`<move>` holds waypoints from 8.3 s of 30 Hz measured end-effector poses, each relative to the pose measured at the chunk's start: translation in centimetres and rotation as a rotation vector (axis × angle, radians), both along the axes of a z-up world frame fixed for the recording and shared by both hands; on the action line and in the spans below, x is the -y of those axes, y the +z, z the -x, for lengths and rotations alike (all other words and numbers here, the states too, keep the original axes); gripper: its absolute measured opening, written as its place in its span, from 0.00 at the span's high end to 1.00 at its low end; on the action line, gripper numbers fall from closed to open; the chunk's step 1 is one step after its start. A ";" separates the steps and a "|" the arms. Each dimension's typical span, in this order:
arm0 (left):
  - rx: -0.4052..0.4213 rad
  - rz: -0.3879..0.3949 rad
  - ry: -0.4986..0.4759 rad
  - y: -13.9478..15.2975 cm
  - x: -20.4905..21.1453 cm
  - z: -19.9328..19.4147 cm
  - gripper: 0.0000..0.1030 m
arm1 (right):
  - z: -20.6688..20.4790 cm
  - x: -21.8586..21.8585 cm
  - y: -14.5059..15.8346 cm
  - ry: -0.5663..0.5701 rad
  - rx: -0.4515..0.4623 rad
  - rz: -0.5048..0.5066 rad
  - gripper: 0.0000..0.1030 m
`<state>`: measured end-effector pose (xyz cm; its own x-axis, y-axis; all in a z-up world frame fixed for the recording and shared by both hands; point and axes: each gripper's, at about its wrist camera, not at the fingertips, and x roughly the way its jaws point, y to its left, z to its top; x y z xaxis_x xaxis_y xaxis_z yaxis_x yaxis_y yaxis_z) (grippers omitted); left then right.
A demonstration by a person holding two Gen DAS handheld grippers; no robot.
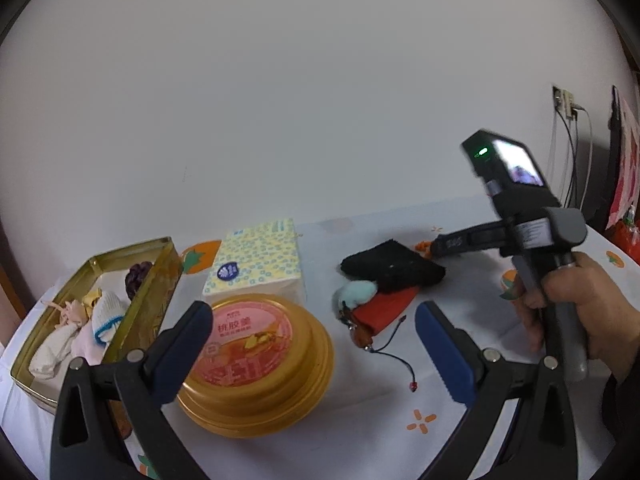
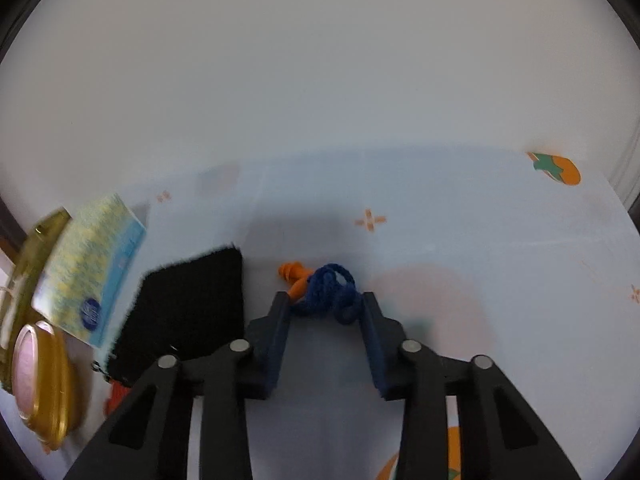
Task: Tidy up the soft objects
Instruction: 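Grasp the blue knit toy with the right tool while the left tool grasps the black cloth, then carry the black cloth and blue toy over the gold tray with both tools, then open the left tool to drop the black cloth while the right tool drops the blue toy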
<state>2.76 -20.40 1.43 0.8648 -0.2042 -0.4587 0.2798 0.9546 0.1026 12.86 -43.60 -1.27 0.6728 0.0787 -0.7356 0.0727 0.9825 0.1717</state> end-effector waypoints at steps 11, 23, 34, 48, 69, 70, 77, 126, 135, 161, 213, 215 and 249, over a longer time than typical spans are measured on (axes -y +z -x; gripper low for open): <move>-0.043 0.082 0.020 0.3 1.1 -1.4 0.00 | 3.2 2.1 2.2 -0.061 0.153 -0.038 0.93; -0.106 -0.053 0.013 -0.5 10.4 -7.3 0.01 | 6.8 4.2 6.4 -0.236 0.416 -0.002 0.93; -0.428 -0.090 0.127 -5.1 12.5 -15.0 0.06 | 6.7 5.7 6.1 -0.275 0.400 -0.046 0.93; -0.142 0.251 -0.119 0.3 6.9 -10.3 0.78 | 6.3 5.2 5.5 -0.241 0.405 -0.041 0.93; 0.030 0.140 -0.116 0.5 2.8 -3.7 0.77 | 8.7 0.9 5.1 -0.171 0.467 0.064 0.93; 0.034 0.132 -0.117 0.5 2.8 -3.6 0.77 | 8.9 0.7 5.0 -0.171 0.465 0.070 0.93; 0.042 0.114 -0.134 0.5 3.5 -2.6 0.77 | 9.9 -0.1 4.7 -0.179 0.460 0.101 0.93; 0.096 0.143 -0.125 2.7 -9.4 -3.1 0.77 | 16.2 -14.0 6.4 -0.131 0.601 0.178 0.93; 0.076 0.136 -0.052 2.6 -13.8 -5.2 0.77 | 14.3 -19.3 7.1 -0.052 0.612 0.135 0.93; 0.049 0.184 0.129 3.6 -23.4 -8.3 0.78 | 8.8 -26.9 7.1 0.086 0.589 0.031 0.93; -0.303 0.117 0.416 0.9 -29.6 -16.7 0.21 | -7.9 -35.1 6.2 0.360 0.190 -0.304 0.39; -0.260 0.103 0.449 1.5 -29.5 -16.2 0.01 | -7.3 -34.8 6.6 0.354 0.226 -0.310 0.25; 0.097 0.046 0.503 3.5 -28.3 -10.9 0.00 | 1.2 -30.9 8.1 0.136 0.537 -0.144 0.25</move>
